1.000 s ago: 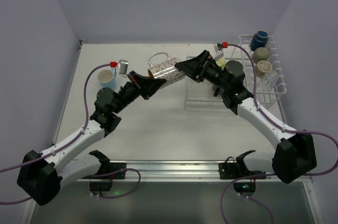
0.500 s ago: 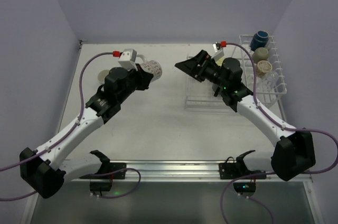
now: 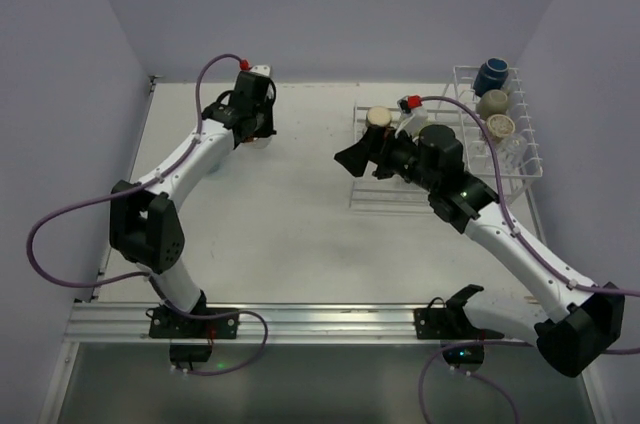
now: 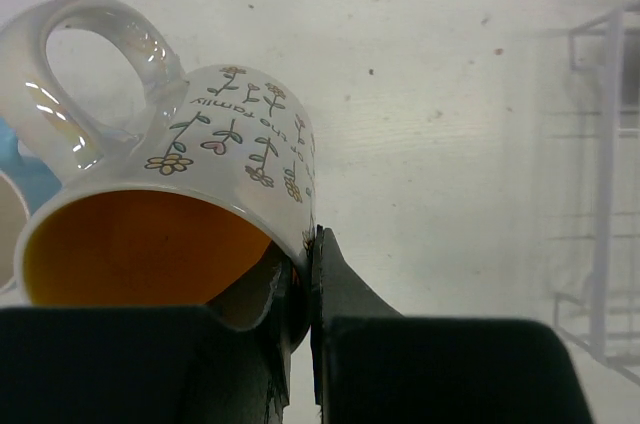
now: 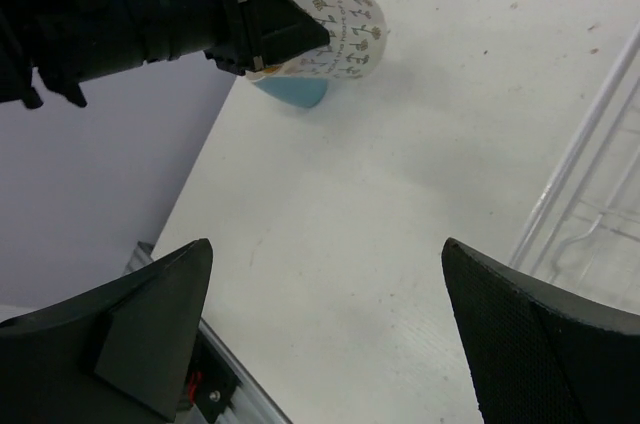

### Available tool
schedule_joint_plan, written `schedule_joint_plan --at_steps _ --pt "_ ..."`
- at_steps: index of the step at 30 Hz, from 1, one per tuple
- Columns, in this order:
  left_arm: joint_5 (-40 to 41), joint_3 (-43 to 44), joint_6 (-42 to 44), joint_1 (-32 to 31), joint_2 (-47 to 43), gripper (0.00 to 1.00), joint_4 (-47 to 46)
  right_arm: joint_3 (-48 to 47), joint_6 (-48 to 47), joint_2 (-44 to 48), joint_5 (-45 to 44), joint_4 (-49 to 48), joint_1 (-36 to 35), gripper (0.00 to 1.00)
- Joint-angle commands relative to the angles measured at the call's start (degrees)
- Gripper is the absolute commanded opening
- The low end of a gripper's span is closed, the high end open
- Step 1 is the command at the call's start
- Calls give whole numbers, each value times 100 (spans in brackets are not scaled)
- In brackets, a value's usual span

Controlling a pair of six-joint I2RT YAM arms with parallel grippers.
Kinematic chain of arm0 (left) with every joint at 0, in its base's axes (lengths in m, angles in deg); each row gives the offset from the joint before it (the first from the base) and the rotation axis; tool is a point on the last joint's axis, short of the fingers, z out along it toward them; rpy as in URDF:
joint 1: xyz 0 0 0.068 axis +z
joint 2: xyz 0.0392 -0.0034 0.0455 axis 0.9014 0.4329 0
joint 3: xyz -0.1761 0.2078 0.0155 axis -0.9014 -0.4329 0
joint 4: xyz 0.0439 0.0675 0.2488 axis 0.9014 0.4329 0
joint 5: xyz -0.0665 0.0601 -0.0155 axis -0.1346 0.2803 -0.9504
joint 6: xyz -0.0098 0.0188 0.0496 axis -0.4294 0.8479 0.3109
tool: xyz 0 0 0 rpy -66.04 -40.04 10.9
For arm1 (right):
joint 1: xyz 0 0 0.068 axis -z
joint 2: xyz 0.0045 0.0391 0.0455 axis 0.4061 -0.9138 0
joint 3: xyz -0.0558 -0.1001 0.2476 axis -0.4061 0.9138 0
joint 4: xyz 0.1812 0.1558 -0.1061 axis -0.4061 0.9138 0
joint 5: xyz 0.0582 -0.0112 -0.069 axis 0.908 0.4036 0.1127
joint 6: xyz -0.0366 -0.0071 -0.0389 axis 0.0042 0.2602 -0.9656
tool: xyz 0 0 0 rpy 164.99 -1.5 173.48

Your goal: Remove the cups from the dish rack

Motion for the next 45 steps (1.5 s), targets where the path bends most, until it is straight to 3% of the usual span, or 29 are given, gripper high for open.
schedule_joint_plan --at_steps 1,6,15,16,17,20,29,34,39,42,45 --pt "35 637 526 215 420 0 285 -14 -481 343 -377 498 -36 99" --pt "0 883 561 285 1017 0 418 48 -454 641 -61 507 -97 99" --pt "97 1287 649 373 1713 3 892 145 -709 598 -359 797 -98 99" --pt "158 1279 649 373 1722 10 884 136 -727 589 -385 823 -98 99" --pt "193 1270 667 373 1722 27 892 127 -762 563 -403 832 -106 99" --pt "395 1244 685 373 1669 48 919 57 -823 493 -482 902 -106 99" --pt "510 1296 720 373 1169 80 761 -399 -1078 185 -1307 1385 -98 99" --pt "-60 1209 606 373 282 91 50 -672 -1105 237 -1554 1553 -80 93" --pt "-859 367 395 356 -1209 94 -688 -954 -1166 -8 -2344 1904 16 82" --pt "-1964 -705 202 294 -2316 94 -1416 -971 -1175 -245 -2924 2010 78 82" --pt "-2625 -1865 61 259 -3415 96 -1805 -1129 -1184 -561 -3487 2220 131 92"
